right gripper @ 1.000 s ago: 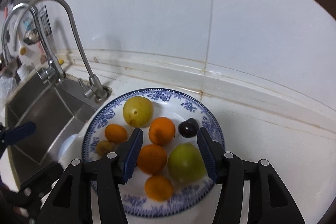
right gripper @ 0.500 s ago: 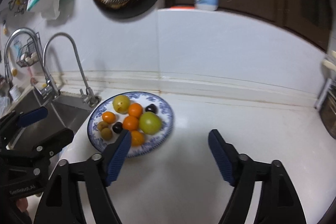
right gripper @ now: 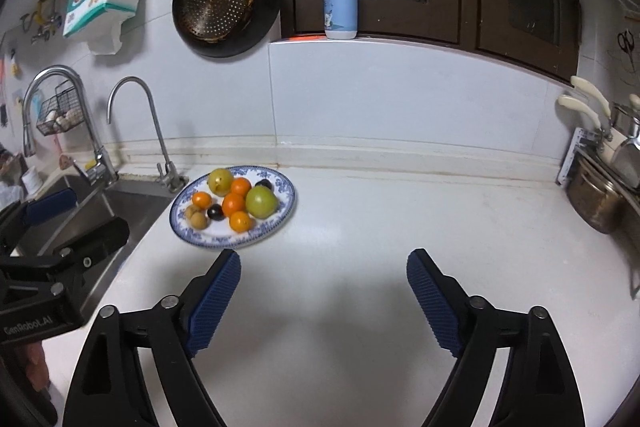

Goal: Organize fruits

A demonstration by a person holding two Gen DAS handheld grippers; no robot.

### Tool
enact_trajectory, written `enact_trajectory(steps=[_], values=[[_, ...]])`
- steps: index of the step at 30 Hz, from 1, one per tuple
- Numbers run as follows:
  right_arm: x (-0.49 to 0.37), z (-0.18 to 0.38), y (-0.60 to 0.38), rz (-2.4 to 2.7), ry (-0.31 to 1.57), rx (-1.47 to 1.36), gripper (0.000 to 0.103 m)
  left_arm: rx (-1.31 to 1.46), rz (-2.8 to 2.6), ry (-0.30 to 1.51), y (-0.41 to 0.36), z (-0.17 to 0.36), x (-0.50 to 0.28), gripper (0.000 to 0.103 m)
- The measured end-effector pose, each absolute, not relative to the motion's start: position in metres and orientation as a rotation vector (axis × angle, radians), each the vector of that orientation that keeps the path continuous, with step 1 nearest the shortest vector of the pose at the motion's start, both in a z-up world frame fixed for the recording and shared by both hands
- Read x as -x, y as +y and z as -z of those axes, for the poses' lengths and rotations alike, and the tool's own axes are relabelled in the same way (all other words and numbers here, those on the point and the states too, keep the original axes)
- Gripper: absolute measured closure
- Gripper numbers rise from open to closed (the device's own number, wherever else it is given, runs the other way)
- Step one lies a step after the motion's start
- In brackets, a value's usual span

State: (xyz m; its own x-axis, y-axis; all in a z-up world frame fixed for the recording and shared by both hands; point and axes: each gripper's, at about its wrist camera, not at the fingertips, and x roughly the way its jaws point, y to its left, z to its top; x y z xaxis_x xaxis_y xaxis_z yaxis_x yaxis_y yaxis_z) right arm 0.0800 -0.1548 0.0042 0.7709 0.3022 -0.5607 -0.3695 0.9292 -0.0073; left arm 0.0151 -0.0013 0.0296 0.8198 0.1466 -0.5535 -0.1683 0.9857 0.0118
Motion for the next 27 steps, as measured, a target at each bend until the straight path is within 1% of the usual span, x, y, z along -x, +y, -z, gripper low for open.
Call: enact_trajectory(steps=[14, 16, 27], values=[[-0.023, -0.018, -0.202, -0.343, 0.544, 0.112, 0.016, 0.019, -0.191, 0.552, -0.045, -0.040, 0.039, 0.004], [-0.016, -0.020, -0.207, -0.346, 0.540, 0.109, 0.016, 0.015, -0.193, 0.547, -0.049, -0.042, 0.044, 0.003], [0.009, -0.026, -0.225, -0.350, 0.518, 0.105, 0.016, -0.011, -0.204, 0.516, -0.066, -0.050, 0.067, 0.001]])
